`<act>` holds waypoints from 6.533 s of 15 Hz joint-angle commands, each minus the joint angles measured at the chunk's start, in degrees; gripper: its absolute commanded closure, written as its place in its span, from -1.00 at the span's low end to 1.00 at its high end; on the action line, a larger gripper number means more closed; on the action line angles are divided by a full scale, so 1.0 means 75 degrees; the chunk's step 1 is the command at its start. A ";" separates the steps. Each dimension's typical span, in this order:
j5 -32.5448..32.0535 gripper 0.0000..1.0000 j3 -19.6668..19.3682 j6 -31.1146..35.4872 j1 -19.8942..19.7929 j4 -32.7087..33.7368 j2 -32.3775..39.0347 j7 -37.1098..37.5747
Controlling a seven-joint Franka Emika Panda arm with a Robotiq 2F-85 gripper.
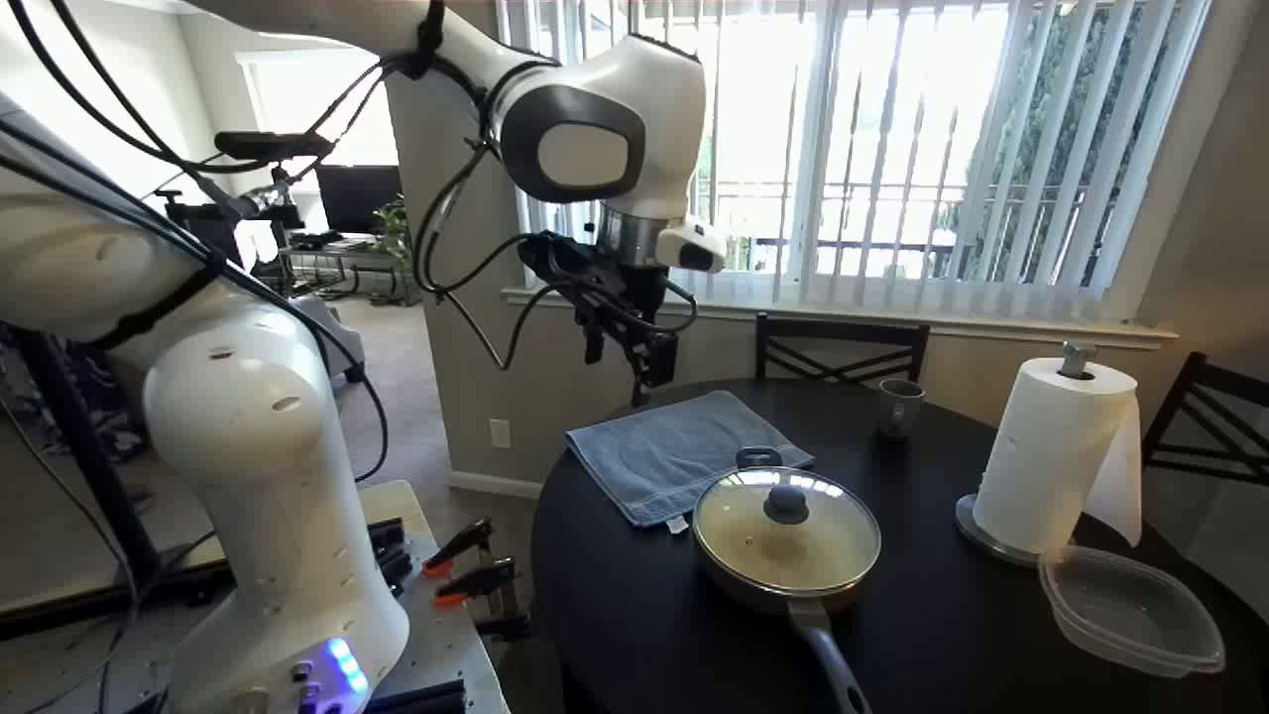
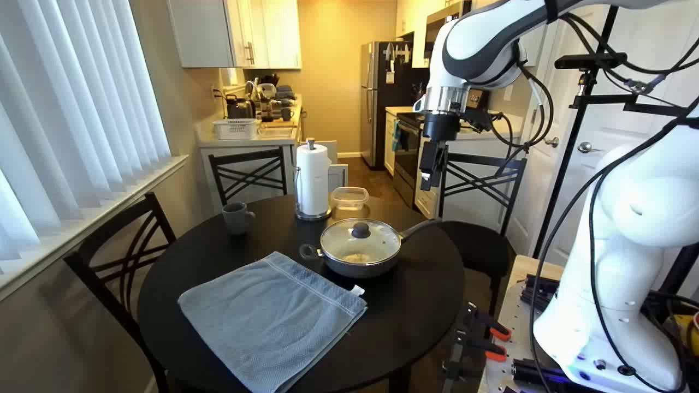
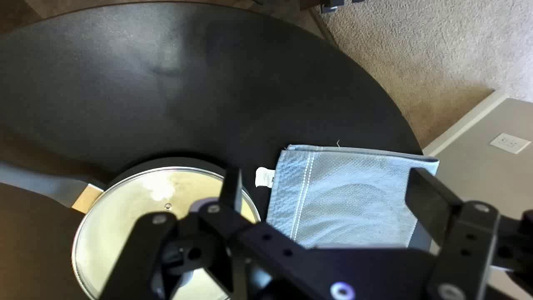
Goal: Place the pan's lid onto the towel
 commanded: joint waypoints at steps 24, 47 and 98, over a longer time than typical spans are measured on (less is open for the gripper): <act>-0.0322 -1.00 0.1158 0.4246 -0.0625 0.2580 0.5879 0.0088; -0.0164 -1.00 0.1871 0.4059 -0.1622 0.4771 0.8262 0.0005; -0.0840 0.35 0.2726 -0.1175 0.0731 0.8882 0.9768 0.0960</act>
